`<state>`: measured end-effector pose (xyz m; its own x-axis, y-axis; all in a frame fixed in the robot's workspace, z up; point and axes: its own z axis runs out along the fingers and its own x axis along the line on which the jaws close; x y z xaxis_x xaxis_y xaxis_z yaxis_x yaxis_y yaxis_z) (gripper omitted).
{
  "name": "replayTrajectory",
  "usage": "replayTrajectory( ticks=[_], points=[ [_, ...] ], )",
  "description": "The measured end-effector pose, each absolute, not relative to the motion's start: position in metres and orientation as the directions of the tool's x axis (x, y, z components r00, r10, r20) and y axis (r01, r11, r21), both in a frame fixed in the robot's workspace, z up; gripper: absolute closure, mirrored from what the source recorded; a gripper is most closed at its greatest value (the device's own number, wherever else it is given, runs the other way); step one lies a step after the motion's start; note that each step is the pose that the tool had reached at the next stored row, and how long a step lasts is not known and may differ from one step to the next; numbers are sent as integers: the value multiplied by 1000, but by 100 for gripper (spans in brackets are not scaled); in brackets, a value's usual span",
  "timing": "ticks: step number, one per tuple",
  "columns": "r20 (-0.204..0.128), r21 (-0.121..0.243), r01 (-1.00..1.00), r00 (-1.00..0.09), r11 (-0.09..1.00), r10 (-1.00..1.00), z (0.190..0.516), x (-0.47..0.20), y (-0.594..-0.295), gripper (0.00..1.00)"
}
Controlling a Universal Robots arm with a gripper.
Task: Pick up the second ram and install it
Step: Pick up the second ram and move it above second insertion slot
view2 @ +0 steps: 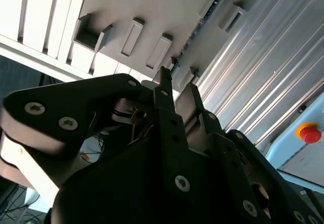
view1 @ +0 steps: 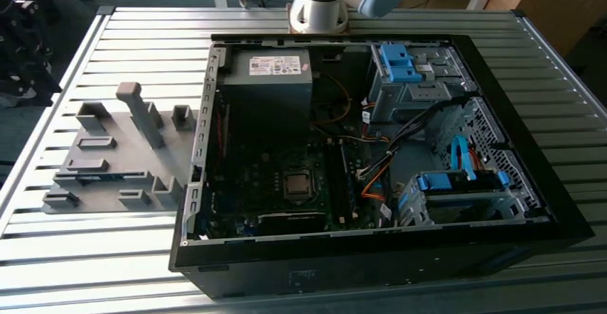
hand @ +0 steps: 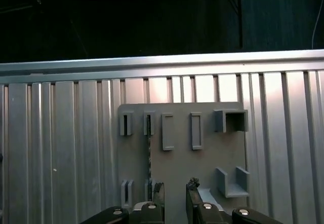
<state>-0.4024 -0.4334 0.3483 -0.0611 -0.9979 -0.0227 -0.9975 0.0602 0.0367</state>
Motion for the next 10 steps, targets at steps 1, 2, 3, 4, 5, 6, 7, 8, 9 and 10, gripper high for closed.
replayTrajectory(
  ticks=[1,2,3,4,5,6,7,8,9,10],
  points=[
    [-23,37,-998,-60,60,-998,347,-405,-433,69],
    [-23,37,-998,-60,60,-998,345,-406,-433,69],
    [-23,36,-998,-60,59,-998,343,-407,-433,69],
    [-23,37,-998,-56,55,-998,342,-407,-434,69],
    [-23,37,-998,-43,42,-999,341,-407,-434,69],
    [-23,37,-999,-28,28,-999,340,-407,-434,69],
    [-23,36,-999,-13,12,-1000,339,-407,-434,69],
    [-23,36,-999,2,-3,-1000,338,-407,-434,69],
    [-23,36,-999,16,-17,-1000,337,-407,-434,69],
    [-23,36,-999,27,-27,-999,336,-407,-434,69]
  ],
)
